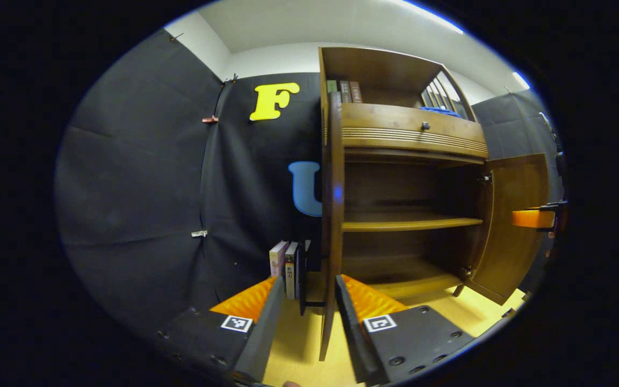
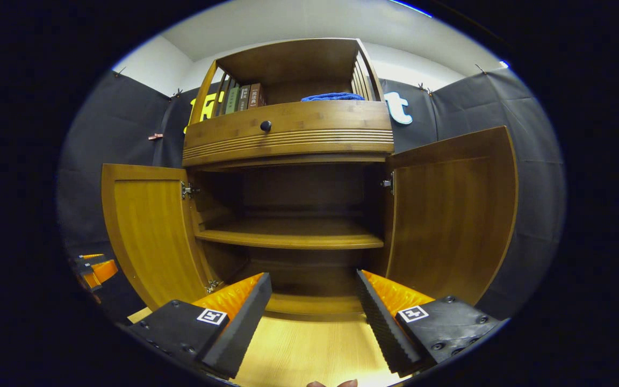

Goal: Open the right door of the double-door shoe cabinet with the right hand, and open the left door with the left hand.

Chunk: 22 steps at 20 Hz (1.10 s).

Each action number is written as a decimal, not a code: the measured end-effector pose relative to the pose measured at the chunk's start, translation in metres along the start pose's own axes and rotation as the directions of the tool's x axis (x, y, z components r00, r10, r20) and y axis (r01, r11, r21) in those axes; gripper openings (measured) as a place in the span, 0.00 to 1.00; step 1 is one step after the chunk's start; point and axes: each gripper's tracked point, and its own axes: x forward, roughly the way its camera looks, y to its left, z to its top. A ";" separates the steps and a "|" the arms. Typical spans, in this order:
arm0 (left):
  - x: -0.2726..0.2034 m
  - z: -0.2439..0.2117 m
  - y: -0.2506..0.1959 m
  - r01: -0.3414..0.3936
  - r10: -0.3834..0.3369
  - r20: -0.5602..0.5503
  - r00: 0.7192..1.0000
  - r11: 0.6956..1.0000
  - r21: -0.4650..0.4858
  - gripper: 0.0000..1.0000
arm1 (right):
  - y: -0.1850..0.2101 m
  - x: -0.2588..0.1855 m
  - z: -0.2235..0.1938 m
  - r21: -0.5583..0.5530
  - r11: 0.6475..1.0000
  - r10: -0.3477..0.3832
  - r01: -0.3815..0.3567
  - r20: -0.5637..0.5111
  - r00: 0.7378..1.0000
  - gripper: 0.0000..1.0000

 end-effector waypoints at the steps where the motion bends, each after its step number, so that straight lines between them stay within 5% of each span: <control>1: 0.001 0.001 -0.014 0.023 -0.023 -0.004 1.000 1.000 -0.004 0.70 | -0.002 0.003 0.001 0.001 1.000 -0.005 0.005 0.007 1.000 1.00; 3: 0.008 0.003 -0.046 0.080 -0.081 -0.020 0.997 0.996 -0.037 0.93 | -0.005 0.007 0.004 -0.001 1.000 -0.018 0.018 0.025 1.000 1.00; 4: 0.010 0.006 -0.064 0.103 -0.104 -0.030 0.994 0.993 -0.054 0.95 | -0.007 0.009 0.003 -0.001 1.000 -0.025 0.025 0.026 0.999 1.00; 15: 0.093 0.033 -0.131 0.089 -0.085 0.036 0.996 0.988 -0.123 0.95 | -0.065 0.024 0.008 -0.024 0.995 -0.091 0.092 0.047 0.995 0.99; 22: 0.113 0.024 -0.152 0.066 -0.066 0.001 0.998 0.998 -0.023 0.93 | -0.095 0.033 -0.002 -0.053 0.993 -0.102 0.103 0.017 0.995 0.96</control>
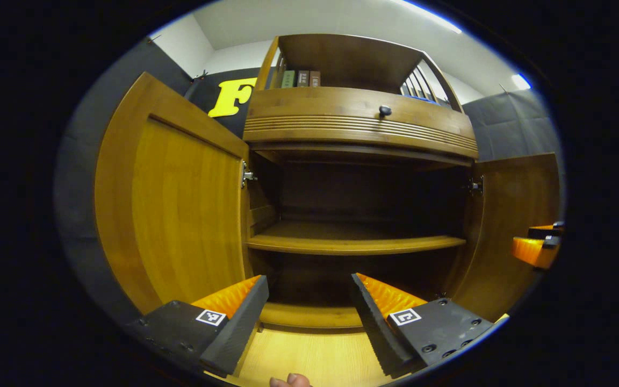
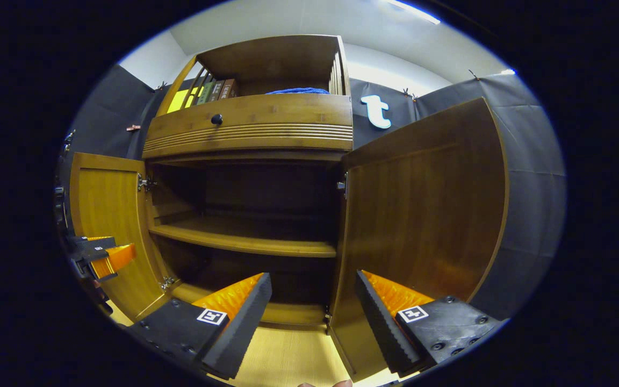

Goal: Open the right door of the double-door shoe cabinet with the right hand, and open the left door with the left hand.

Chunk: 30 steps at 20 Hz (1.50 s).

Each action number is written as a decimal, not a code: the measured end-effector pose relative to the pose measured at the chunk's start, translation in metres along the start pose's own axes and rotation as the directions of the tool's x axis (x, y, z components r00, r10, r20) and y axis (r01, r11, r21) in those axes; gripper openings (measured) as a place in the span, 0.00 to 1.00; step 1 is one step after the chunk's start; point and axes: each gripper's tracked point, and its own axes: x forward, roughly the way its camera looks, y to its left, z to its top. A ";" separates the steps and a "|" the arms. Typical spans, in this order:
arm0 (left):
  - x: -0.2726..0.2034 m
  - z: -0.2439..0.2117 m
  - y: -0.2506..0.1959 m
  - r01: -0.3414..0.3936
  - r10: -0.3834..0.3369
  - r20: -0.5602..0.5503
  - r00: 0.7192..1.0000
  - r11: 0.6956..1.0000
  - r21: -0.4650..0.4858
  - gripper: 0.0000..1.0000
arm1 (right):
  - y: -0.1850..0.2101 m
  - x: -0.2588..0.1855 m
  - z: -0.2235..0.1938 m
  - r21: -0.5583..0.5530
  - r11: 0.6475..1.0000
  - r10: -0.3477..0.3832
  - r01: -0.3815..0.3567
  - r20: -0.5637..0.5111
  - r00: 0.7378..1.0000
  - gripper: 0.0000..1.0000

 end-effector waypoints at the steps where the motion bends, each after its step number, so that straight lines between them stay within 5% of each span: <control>1: 0.001 -0.003 -0.002 -0.010 0.010 -0.006 1.000 1.000 0.004 0.92 | 0.000 -0.001 -0.003 0.003 1.000 0.012 -0.012 -0.002 1.000 0.96; 9: 0.006 -0.020 -0.029 -0.054 0.054 -0.034 0.998 0.999 0.008 0.95 | 0.010 -0.010 -0.021 -0.007 0.992 0.125 -0.125 0.005 0.992 0.98; 15: 0.012 -0.020 -0.028 -0.077 0.077 -0.037 0.996 0.997 -0.002 0.92 | -0.006 0.005 -0.029 0.027 0.992 0.124 -0.123 -0.023 0.992 0.97; 30: -0.022 0.005 -0.009 -0.095 0.094 0.014 0.995 0.995 0.044 0.92 | 0.025 -0.010 -0.011 0.031 0.989 0.146 -0.146 0.001 0.989 0.96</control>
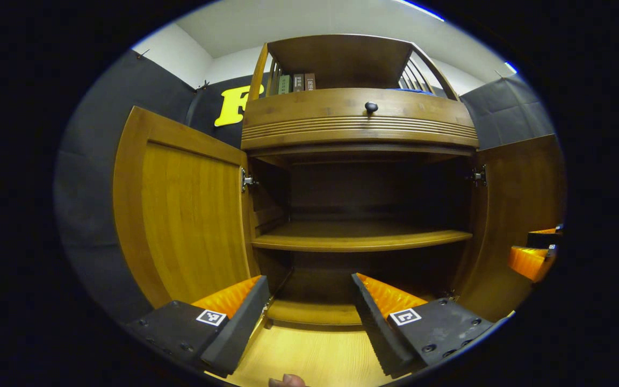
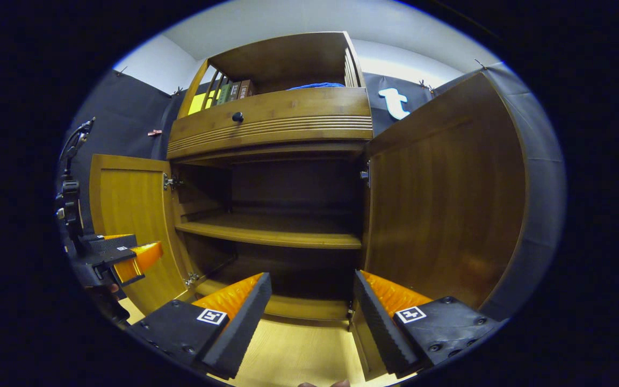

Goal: Open the right door of the double-door shoe cabinet with the right hand, and open the left door with the left hand.

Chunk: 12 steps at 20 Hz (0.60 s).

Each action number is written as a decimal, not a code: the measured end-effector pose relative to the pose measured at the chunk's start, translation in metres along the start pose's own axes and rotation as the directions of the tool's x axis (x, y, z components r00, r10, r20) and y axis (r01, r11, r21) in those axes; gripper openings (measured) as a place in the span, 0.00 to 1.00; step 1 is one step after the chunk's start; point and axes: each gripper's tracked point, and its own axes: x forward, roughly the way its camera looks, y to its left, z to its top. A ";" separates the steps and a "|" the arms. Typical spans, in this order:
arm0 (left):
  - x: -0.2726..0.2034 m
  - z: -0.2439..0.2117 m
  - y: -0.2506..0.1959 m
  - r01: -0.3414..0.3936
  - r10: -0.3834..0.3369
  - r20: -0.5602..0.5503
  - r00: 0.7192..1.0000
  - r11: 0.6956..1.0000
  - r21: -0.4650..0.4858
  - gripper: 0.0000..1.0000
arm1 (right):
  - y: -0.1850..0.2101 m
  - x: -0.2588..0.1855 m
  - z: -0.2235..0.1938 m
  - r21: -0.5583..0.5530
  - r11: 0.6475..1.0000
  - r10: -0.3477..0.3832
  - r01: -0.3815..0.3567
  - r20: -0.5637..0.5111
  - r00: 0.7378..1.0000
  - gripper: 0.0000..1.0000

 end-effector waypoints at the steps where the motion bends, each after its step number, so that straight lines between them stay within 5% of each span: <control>1: -0.002 0.000 -0.001 0.007 -0.007 0.001 1.000 1.000 -0.001 0.94 | 0.003 -0.002 0.002 -0.007 1.000 -0.002 0.002 0.006 1.000 0.96; 12: -0.018 0.003 -0.010 0.041 -0.039 0.027 0.999 0.998 -0.046 0.92 | 0.024 -0.030 0.020 -0.055 0.998 0.024 -0.021 0.059 0.998 0.98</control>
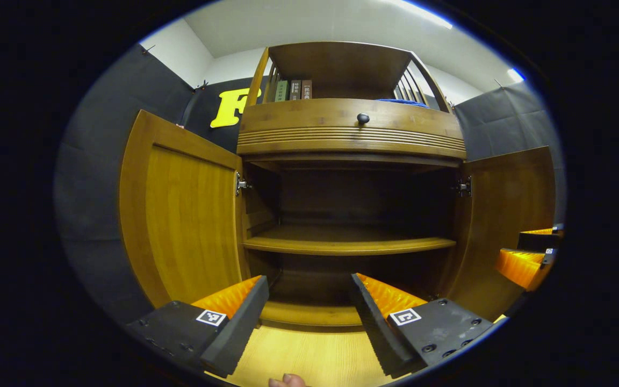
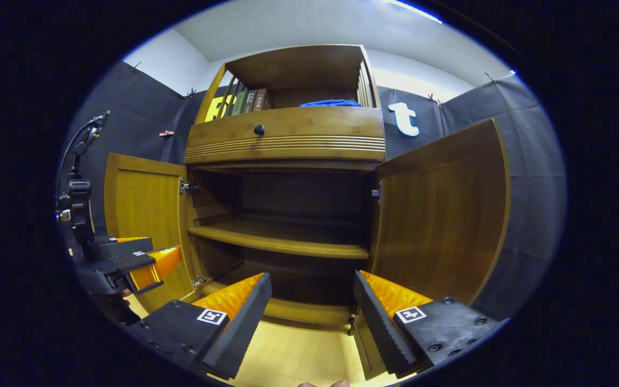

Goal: Open the right door of the double-door shoe cabinet with the right hand, and open the left door with the left hand.

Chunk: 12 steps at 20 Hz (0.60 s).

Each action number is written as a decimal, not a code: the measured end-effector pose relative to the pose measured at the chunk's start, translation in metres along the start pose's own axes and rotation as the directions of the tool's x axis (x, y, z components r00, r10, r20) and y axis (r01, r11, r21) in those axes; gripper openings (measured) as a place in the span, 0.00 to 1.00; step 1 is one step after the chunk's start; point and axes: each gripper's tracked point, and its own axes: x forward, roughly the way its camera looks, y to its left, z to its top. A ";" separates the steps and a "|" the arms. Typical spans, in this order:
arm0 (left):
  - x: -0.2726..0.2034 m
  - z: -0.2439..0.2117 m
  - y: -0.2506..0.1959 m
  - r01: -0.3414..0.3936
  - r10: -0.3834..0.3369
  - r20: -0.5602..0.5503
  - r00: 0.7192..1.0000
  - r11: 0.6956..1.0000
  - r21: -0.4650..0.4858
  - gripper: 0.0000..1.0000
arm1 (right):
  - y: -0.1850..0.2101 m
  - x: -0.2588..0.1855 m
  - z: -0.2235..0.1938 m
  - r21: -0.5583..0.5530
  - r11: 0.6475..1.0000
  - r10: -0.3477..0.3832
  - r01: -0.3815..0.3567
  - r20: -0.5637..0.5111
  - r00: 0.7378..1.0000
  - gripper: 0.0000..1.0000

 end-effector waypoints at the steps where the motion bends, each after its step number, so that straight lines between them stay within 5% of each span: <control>1: -0.002 0.001 0.001 -0.002 0.002 0.003 1.000 1.000 -0.002 0.95 | 0.001 -0.002 0.000 -0.001 1.000 0.002 -0.002 0.003 1.000 0.98; 12: -0.018 0.016 0.007 0.030 -0.031 0.009 0.999 0.997 0.068 0.95 | 0.009 -0.016 0.004 0.029 1.000 0.001 -0.001 0.008 1.000 0.98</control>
